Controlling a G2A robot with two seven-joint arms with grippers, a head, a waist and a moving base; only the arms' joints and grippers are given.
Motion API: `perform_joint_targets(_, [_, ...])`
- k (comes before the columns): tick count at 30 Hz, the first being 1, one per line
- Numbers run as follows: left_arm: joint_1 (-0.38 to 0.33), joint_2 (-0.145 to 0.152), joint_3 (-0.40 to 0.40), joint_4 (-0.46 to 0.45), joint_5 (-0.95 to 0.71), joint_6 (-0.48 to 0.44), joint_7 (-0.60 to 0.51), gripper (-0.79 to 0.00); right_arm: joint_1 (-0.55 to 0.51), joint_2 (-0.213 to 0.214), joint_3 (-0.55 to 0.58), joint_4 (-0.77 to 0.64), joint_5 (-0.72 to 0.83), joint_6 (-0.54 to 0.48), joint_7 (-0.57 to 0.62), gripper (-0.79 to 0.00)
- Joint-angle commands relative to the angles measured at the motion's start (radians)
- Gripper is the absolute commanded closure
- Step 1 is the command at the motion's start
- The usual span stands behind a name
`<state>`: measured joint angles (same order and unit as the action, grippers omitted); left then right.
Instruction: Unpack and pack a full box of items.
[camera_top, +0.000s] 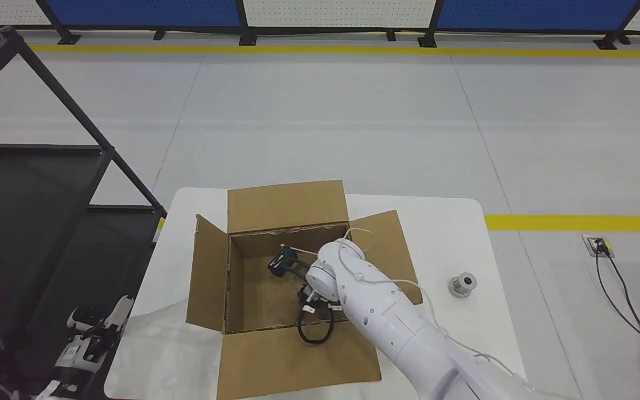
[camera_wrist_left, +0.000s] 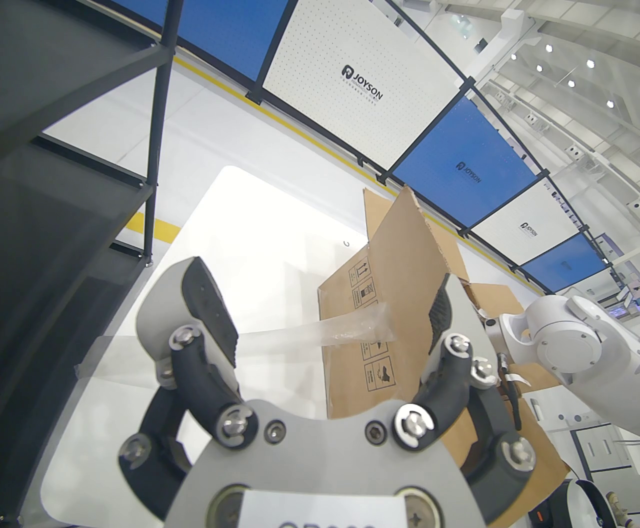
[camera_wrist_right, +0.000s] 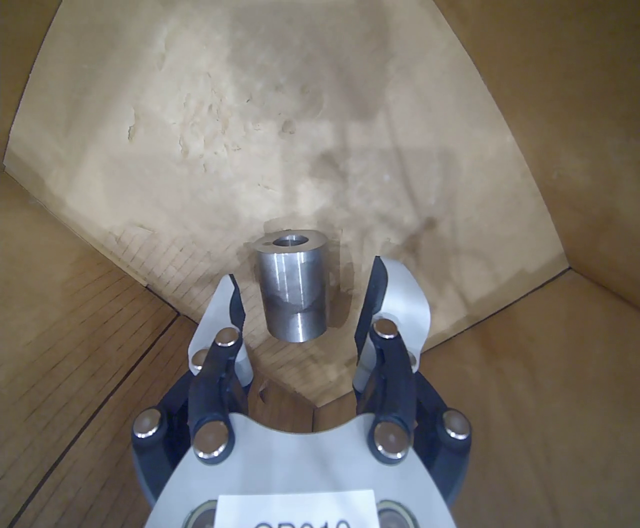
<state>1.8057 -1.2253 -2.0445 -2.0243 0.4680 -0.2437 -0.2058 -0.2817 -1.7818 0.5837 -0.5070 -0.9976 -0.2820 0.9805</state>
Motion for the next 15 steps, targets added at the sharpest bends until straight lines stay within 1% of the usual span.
perform_joint_targets(1, [0.0,0.0,0.0,0.0,0.0,0.0,0.0,-0.785,0.0,-0.003,0.0,0.01,-0.002,0.002,-0.006,-0.48])
perform_joint_targets(4, [0.0,0.0,0.0,0.0,0.0,0.0,0.0,-0.785,-0.001,-0.011,-0.002,0.025,-0.002,-0.005,-0.016,-0.468])
perform_joint_targets(5, [0.0,0.0,0.0,0.0,0.0,0.0,0.0,-0.785,-0.001,-0.012,-0.003,0.03,-0.002,-0.008,-0.016,-0.446])
perform_joint_targets(7, [0.0,0.0,0.0,0.0,0.0,0.0,0.0,-0.785,0.0,-0.019,-0.004,0.046,0.002,-0.017,-0.02,-0.443])
perform_joint_targets(10, [0.0,0.0,0.0,0.0,0.0,0.0,0.0,-0.785,0.004,-0.027,-0.004,0.073,0.008,-0.029,-0.032,-0.391])
perform_joint_targets(15, [0.0,0.0,0.0,0.0,0.0,0.0,0.0,-0.785,0.011,-0.04,-0.003,0.115,0.011,-0.031,-0.066,-0.36])
